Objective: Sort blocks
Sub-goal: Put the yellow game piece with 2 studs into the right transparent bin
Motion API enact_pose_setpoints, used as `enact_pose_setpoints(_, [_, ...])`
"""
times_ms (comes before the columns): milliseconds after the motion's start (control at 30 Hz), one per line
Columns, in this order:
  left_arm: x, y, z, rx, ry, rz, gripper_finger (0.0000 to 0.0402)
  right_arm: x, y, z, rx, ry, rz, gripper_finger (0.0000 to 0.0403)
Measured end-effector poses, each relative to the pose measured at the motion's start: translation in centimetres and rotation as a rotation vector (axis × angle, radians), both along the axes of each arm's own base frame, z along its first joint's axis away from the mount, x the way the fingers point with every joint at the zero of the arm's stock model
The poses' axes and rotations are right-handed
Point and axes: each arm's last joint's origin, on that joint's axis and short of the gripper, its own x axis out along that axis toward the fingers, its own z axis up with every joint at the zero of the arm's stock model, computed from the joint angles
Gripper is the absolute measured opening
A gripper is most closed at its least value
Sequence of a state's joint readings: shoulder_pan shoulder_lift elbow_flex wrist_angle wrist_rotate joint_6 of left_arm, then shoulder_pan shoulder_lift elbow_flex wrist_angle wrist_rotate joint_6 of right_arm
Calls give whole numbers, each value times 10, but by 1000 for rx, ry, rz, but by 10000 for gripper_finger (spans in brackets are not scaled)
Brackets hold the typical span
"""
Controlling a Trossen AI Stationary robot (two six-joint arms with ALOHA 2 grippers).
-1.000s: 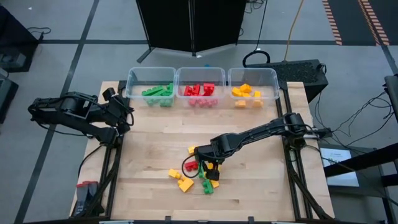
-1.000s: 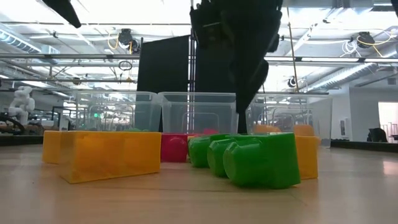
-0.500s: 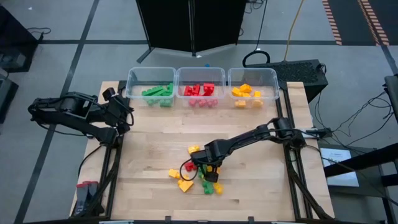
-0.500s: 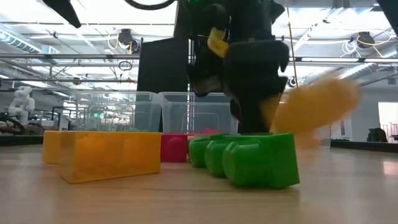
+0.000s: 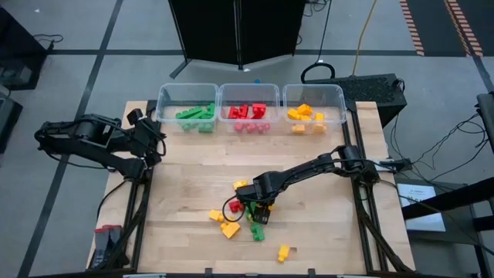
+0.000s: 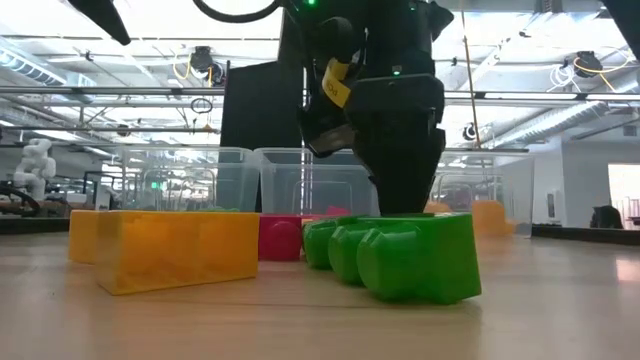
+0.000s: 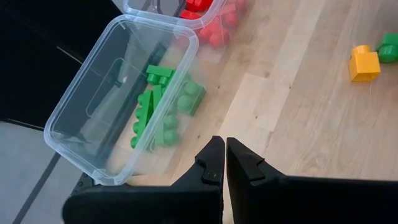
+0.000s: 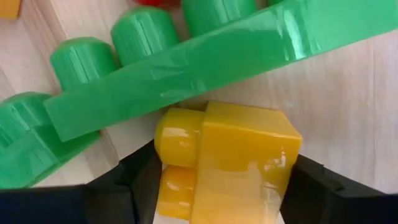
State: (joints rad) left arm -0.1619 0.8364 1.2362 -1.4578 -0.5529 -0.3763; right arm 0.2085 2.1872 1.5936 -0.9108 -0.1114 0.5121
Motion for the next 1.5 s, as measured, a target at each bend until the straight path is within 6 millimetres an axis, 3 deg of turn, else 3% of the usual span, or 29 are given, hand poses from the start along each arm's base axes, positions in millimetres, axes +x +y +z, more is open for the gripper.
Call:
enact_pose_setpoints(367, [0, 0, 0, 13, 11, -17, 0, 1, -12, 14, -70, 6, -37, 233])
enact_pose_setpoints(667, [0, 0, 0, 13, 11, -17, 0, -12, -46, 66, -202, -18, -106, 233])
enact_pose_setpoints(1033, [0, 0, 0, 13, 11, -17, 0, -73, -131, 171, -476, -142, -306, 233])
enact_pose_setpoints(1200, [0, 0, 0, 13, 11, -17, 0, -108, -178, 206, -617, -202, -469, 233])
enact_pose_setpoints(1333, [0, 0, 0, 10, 8, -13, 0, -131, -213, 218, -689, -198, -606, 233])
enact_pose_setpoints(1500, [0, 0, 0, 9, 7, -11, 0, -148, -252, 215, -715, -130, -716, 233])
